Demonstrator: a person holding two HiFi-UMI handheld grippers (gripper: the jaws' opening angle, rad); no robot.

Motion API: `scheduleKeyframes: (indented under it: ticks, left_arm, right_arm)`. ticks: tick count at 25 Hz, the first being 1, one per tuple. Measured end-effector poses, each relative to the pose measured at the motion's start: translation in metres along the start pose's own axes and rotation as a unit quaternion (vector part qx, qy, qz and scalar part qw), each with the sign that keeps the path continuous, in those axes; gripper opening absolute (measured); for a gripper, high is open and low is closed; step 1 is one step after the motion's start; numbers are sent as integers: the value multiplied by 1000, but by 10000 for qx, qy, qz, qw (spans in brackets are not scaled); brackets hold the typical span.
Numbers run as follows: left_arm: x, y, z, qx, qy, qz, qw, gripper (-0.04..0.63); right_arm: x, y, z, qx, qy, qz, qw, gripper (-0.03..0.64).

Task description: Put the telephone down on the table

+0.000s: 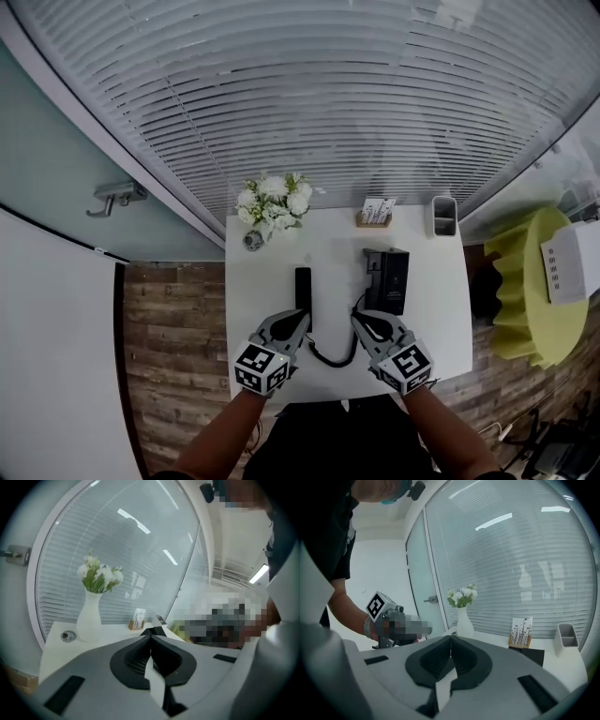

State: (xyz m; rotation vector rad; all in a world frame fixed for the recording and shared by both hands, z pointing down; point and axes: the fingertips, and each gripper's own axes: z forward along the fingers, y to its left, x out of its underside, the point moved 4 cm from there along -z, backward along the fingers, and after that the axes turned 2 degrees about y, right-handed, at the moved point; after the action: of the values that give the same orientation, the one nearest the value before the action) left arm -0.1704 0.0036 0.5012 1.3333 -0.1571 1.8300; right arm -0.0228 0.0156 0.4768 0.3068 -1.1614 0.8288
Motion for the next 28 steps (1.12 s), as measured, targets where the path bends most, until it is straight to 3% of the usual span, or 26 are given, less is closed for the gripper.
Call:
scheduleKeyframes:
  ticks: [5, 12, 21, 28]
  left_arm:
    - [-44, -65, -21, 59, -468, 497, 9976, 9]
    - [-96, -155, -40, -11, -1073, 1127, 9878, 8]
    - [-110, -246, -48, -193, -1518, 1305, 9796, 8]
    - [-98, -274, -55, -246, -1555, 1223, 9799, 8]
  right_arm:
    - [-23, 7, -49, -153, -372, -45, 9992, 21]
    - [-73, 25, -125, -566, -971, -241, 9934, 20]
    - [-101, 35, -200, -1110, -1321, -914, 9808, 20]
    - [-94, 48, -231, -1193, -1378, -1174, 9762, 20]
